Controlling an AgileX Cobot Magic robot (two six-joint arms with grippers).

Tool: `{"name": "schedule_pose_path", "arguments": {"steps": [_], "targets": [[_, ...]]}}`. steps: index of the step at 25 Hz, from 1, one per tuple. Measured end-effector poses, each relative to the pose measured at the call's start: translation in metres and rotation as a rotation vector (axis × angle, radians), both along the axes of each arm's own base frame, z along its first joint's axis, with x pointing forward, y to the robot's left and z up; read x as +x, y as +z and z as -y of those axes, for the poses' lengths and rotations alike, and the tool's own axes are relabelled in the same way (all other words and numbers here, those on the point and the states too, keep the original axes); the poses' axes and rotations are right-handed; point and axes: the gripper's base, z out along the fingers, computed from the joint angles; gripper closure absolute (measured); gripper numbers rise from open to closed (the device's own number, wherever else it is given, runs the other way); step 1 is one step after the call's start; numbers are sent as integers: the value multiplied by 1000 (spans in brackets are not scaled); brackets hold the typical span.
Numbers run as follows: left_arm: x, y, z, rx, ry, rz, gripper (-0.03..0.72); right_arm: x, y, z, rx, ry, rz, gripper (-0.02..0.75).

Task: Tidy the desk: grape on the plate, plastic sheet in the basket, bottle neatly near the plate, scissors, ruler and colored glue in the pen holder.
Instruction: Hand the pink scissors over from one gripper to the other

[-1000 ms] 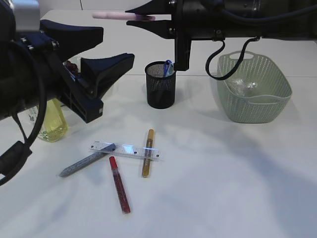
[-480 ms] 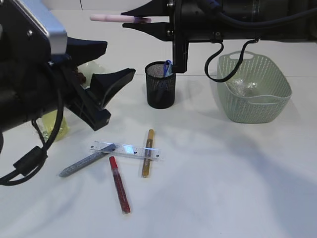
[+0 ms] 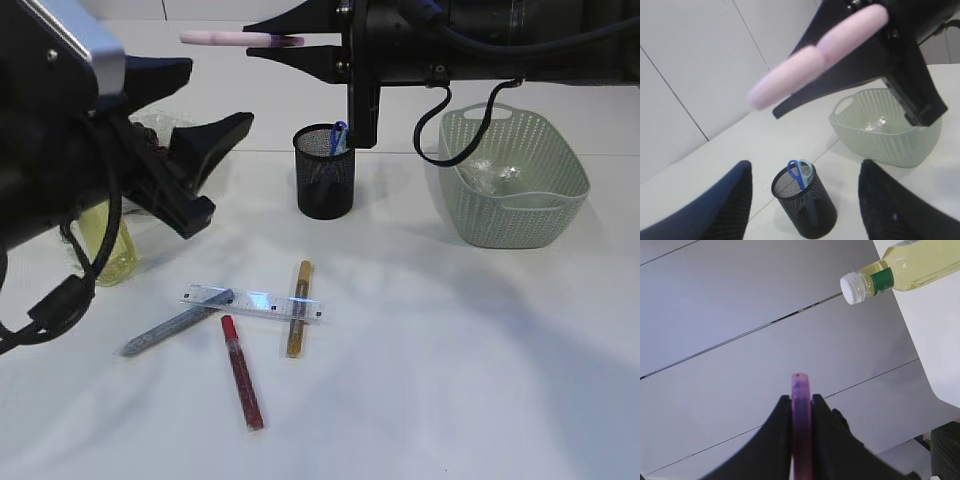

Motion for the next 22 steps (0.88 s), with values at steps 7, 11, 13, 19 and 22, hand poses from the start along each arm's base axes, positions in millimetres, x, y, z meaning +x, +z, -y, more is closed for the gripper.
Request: {"name": "schedule_pose_path", "arguments": {"steps": [7,11,13,19,22], "targets": [[0,9,-4,-32,33,62,201,2,0,2,-3,-12,-1,633],[-3,17,-6,-49,32,89,201,3,-1,3,-8,-24,-4,630],[-5,19,-6,-46,24,101,201,4,-2,3,-10,-30,-4,626],[-7,21,-5,-21,-4,129,201,4,-2,4,-14,-38,-5,624],[-8,21,-3,-4,-22,143,201,5,-2,4,-19,-50,-6,623]]}}
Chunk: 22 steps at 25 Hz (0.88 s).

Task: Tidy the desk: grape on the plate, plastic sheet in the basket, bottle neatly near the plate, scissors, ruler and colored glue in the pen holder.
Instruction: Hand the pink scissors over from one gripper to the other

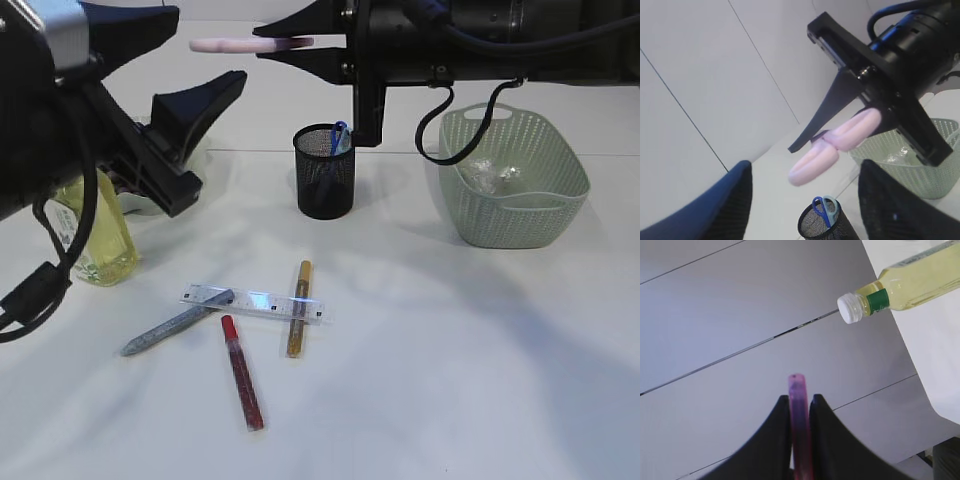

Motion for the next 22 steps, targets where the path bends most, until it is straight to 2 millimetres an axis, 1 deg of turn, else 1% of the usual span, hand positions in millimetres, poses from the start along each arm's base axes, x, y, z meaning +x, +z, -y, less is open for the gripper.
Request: {"name": "schedule_pose_path", "arguments": {"steps": [13,22], "targets": [[-2,0,3,55,-39,43,201,3,-4,0,-10,-16,-5,624],[-3,0,4,69,-51,55,203,3,-4,0,-29,-11,38,650]]}}
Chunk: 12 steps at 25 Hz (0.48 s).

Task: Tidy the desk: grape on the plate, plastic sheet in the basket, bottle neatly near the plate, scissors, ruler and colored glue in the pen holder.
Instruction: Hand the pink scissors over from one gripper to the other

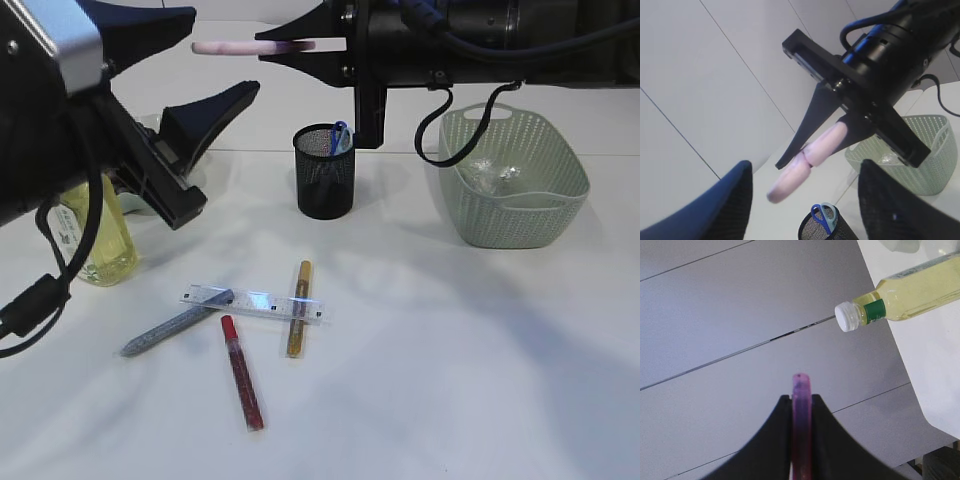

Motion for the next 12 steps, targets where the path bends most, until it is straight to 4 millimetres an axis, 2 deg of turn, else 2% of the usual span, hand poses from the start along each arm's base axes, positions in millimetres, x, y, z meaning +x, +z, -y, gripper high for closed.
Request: {"name": "schedule_pose_path", "arguments": {"steps": [12], "targets": [[0,0,0,0,0,0,236,0,0,0,-23,7,42,659]]}}
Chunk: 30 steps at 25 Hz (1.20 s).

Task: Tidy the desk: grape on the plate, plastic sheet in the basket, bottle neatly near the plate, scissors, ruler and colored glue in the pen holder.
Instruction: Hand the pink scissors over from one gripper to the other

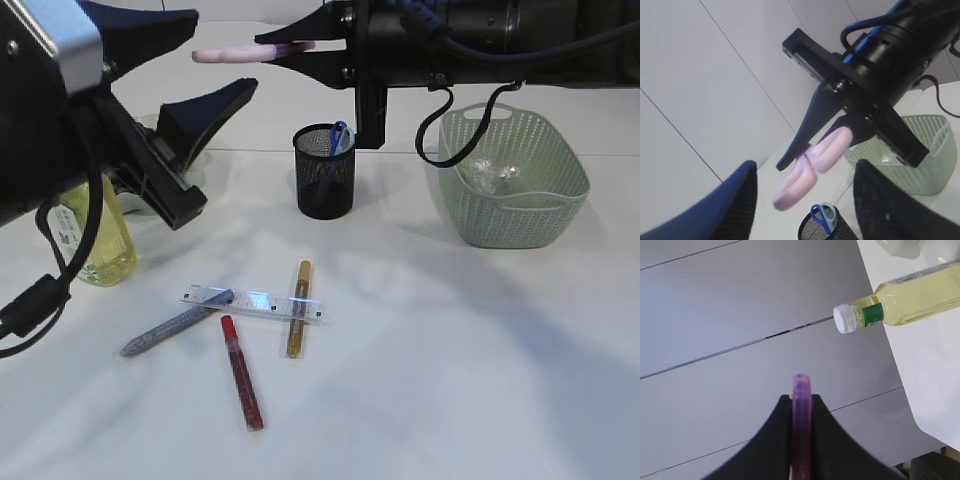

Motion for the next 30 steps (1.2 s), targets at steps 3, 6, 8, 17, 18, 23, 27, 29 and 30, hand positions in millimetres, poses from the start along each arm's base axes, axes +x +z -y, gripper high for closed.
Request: {"name": "schedule_pose_path", "arguments": {"steps": [3,6,8,17,18,23,27,29,30], "targets": [[0,0,0,0,0,0,245,0,0,0,-3,1,6,659],[-1,-1,1,16,-11,5,247,0,0,0,-4,1,8,659],[-1,-1,2,26,-18,8,248,0,0,0,-3,3,8,659],[6,3,9,42,-29,20,253,-1,-2,-1,-6,18,9,659],[6,4,9,42,-29,21,253,-1,-2,-1,-7,19,9,659],[8,4,11,70,-40,35,253,-1,-2,-1,-9,22,10,659],[8,4,12,86,-43,43,253,-1,-2,-1,-9,22,10,659],[8,3,12,105,-42,53,260,-1,-3,-1,-10,26,9,659],[8,3,12,114,-41,54,268,-1,-3,-1,-10,27,9,659]]}}
